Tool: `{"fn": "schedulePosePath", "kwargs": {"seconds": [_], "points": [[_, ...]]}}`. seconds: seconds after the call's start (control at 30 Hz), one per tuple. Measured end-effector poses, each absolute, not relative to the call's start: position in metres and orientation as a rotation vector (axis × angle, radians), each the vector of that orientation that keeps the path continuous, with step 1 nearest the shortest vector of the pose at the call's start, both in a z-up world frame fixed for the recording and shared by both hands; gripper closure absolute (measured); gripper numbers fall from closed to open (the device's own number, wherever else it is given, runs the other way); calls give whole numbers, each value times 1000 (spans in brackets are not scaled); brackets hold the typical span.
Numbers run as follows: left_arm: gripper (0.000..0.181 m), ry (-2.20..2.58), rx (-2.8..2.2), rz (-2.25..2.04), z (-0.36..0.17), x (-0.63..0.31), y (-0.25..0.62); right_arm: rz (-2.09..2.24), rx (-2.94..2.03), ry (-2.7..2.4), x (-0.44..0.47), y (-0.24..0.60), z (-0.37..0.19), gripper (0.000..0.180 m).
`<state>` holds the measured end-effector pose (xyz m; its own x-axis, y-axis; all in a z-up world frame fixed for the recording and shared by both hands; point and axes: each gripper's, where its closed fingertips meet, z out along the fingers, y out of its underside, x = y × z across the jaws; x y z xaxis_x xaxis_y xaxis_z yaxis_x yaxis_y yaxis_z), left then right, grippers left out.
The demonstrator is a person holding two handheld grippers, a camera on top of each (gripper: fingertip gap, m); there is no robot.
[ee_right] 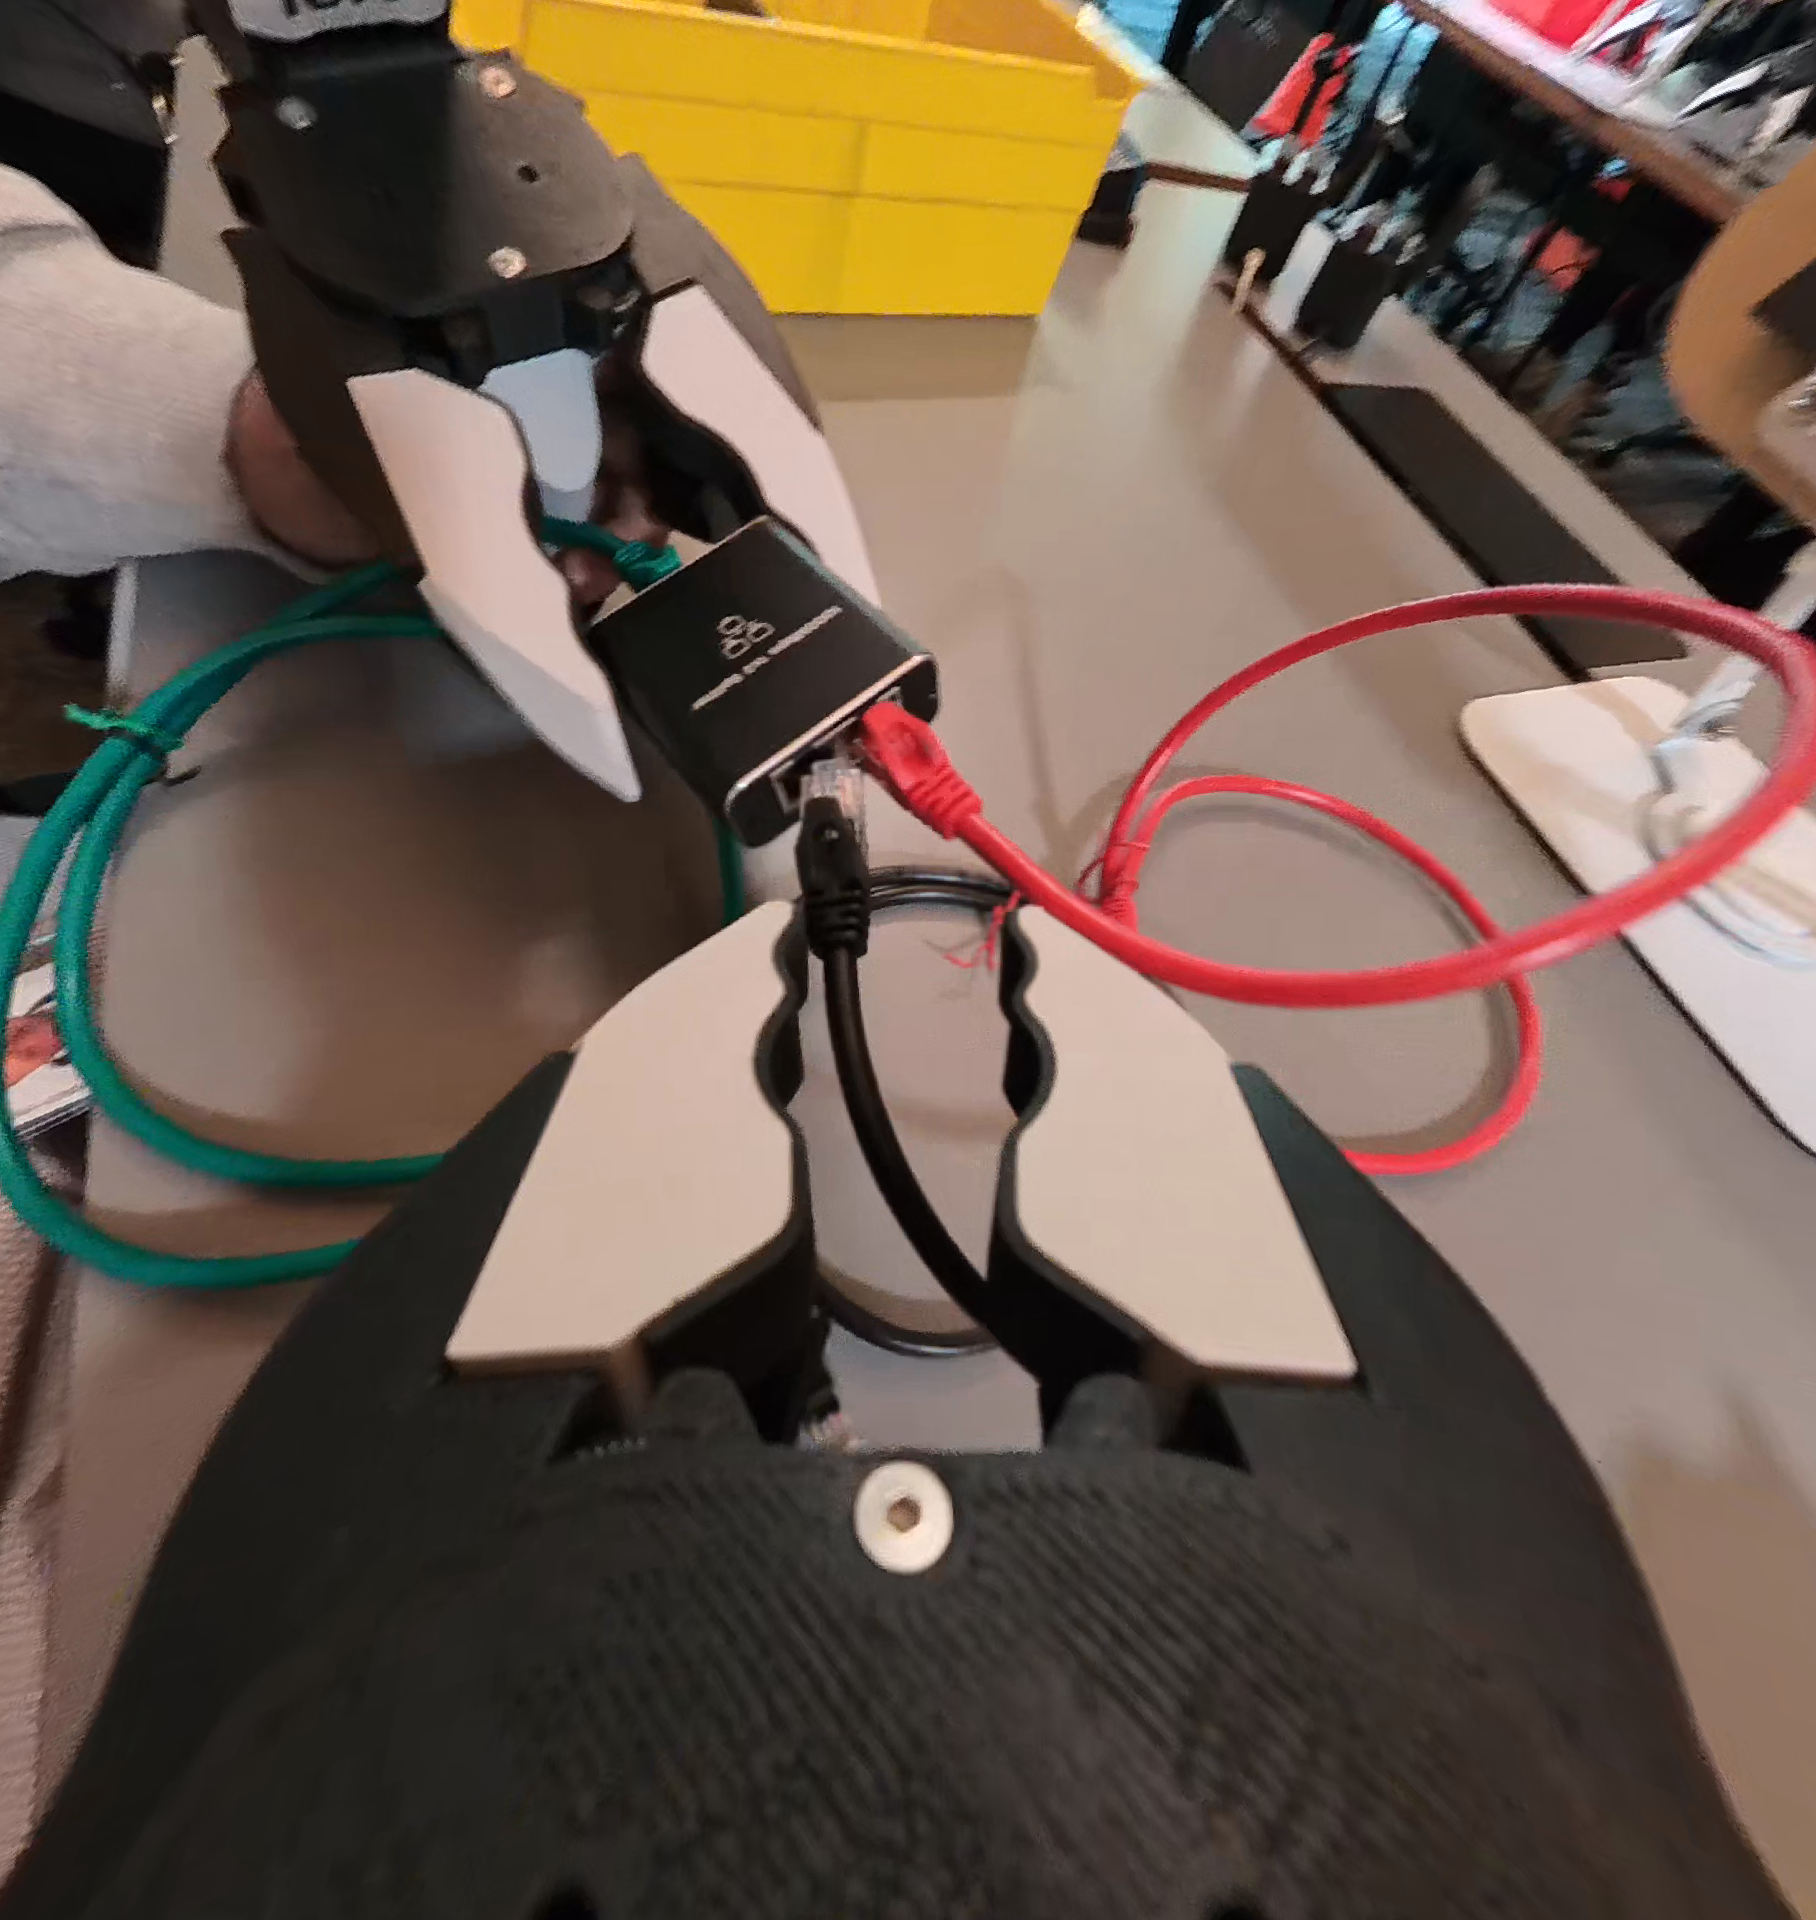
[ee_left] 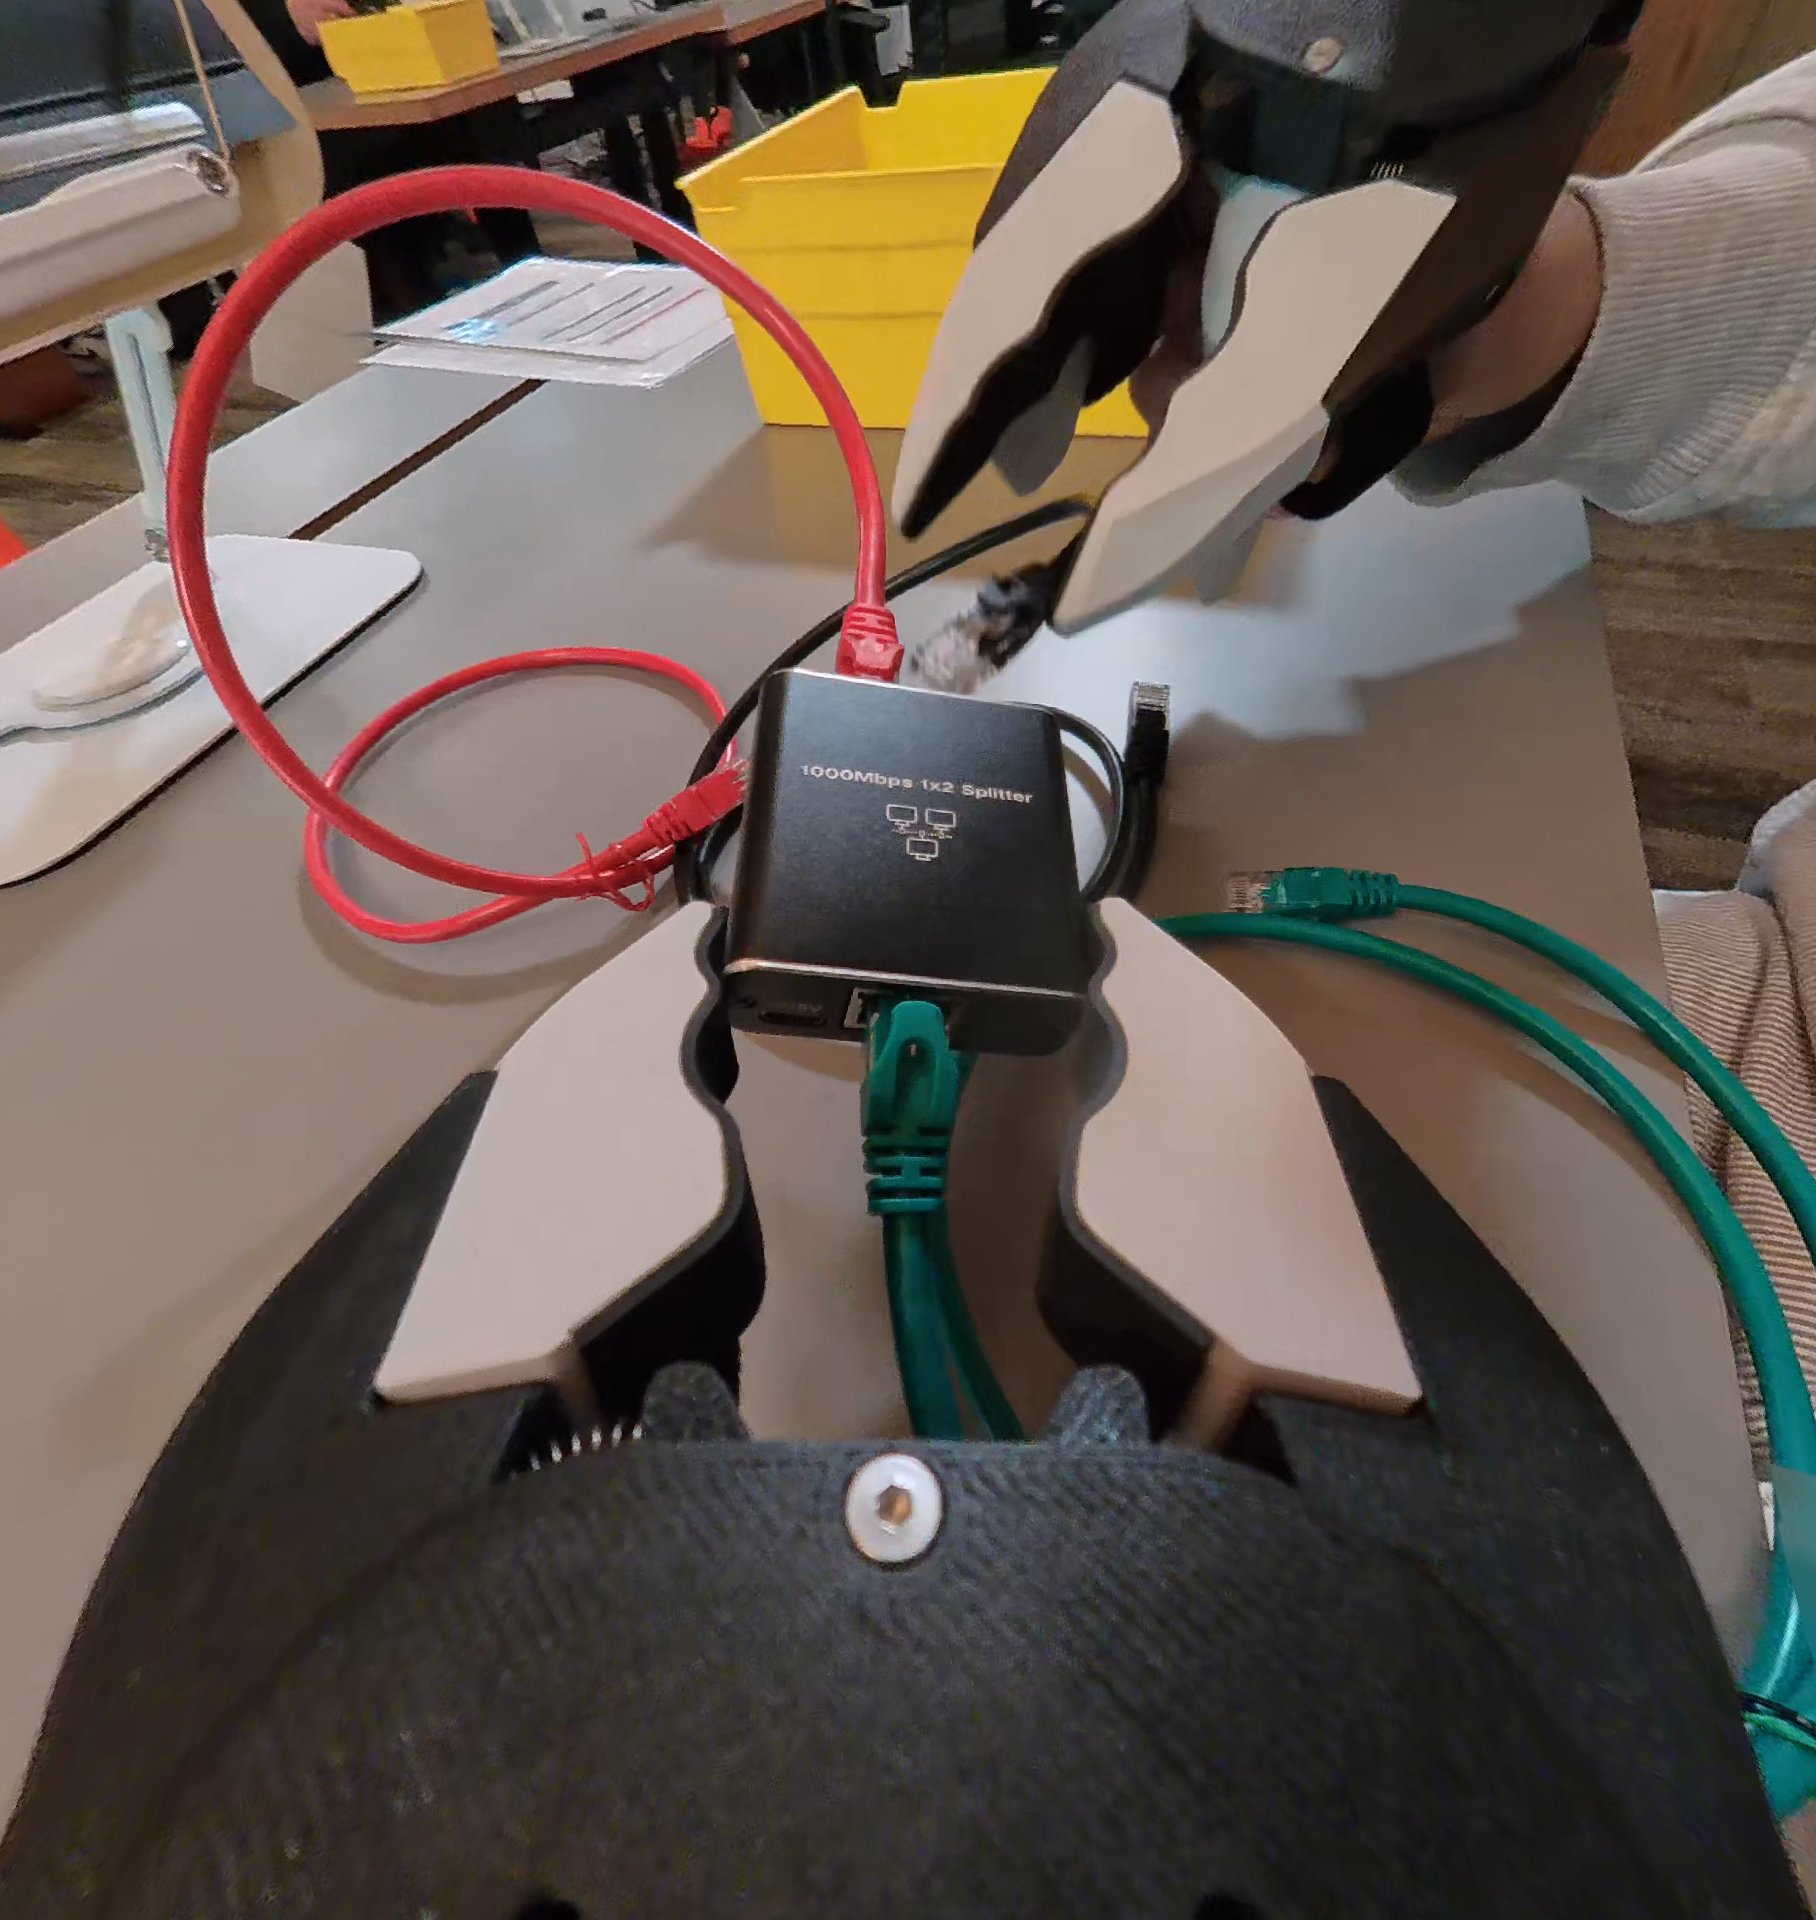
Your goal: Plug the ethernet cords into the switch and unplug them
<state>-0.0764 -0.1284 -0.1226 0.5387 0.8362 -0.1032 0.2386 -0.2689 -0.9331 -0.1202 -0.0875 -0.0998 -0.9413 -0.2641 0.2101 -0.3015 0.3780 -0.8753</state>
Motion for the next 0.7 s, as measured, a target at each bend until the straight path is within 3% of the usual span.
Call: {"fn": "schedulePosePath", "kwargs": {"seconds": [0.2, 0.7], "points": [[118, -916, -1790, 782, -123, -77, -133, 1910, 251, -2472, -136, -80, -66, 144], [118, -968, -1796, 817, -126, -81, -141, 1965, -533, -2743, -140, -21, -109, 151]]}}
